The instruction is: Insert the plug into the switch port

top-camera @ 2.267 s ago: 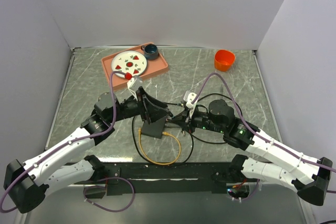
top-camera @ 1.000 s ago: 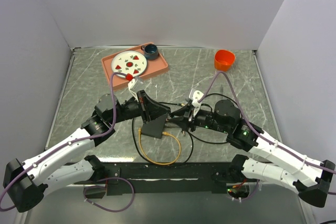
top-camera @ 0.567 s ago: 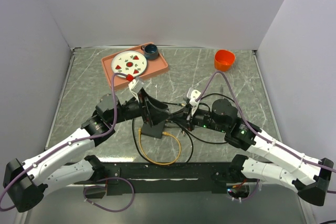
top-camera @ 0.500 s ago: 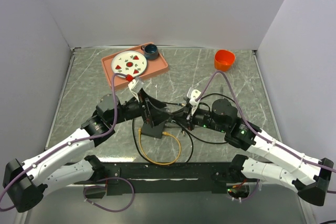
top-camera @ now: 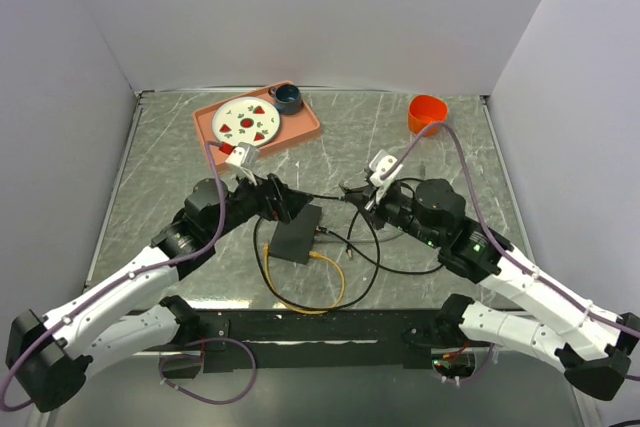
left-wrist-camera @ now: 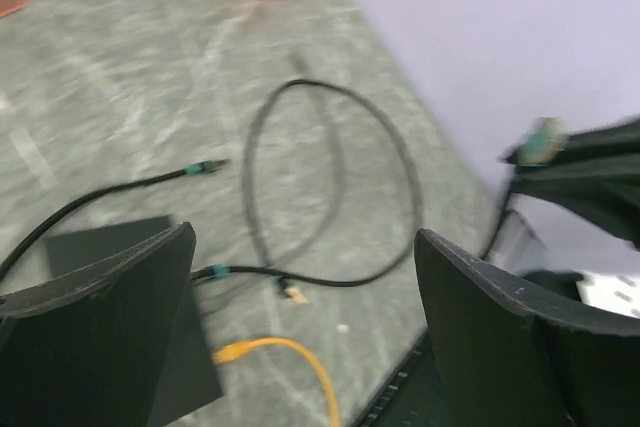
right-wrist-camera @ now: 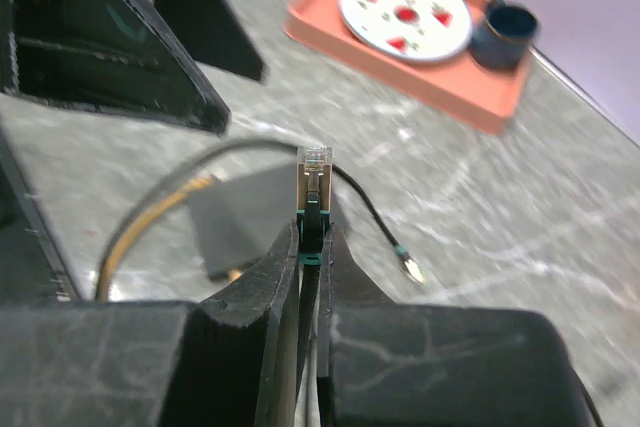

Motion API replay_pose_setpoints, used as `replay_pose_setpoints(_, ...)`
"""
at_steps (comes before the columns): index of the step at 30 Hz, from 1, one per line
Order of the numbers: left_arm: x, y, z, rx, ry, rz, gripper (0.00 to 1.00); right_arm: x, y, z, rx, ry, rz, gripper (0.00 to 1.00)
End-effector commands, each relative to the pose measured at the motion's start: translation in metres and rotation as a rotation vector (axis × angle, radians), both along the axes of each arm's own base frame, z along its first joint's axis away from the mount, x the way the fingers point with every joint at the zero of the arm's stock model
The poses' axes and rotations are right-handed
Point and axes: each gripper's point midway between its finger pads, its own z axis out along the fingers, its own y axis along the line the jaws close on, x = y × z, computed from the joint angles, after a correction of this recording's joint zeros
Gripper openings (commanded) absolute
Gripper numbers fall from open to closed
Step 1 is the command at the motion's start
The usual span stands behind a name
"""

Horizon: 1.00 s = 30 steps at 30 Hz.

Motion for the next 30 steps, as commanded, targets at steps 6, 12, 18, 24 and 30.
replay_pose_setpoints(6,0.053,0.031,-0.090,0.077,0.199,0.132,0.97,0.042,-0.012,-0.093,-0.263,0.120,-0.135,0.00)
replay_pose_setpoints(12,0.075,0.022,-0.130,0.140,0.286,0.100,0.97,0.060,0.004,-0.141,-0.419,0.219,-0.094,0.00)
replay_pose_setpoints(18,0.089,0.016,-0.170,0.190,0.374,0.088,0.97,0.073,0.018,-0.186,-0.565,0.324,-0.058,0.00)
replay_pose_setpoints(24,0.092,0.014,-0.194,0.211,0.413,0.085,0.97,0.082,0.018,-0.207,-0.629,0.335,-0.079,0.00)
replay_pose_setpoints(30,0.091,0.000,-0.204,0.176,0.431,0.013,0.98,0.080,0.014,-0.226,-0.679,0.365,-0.080,0.00)
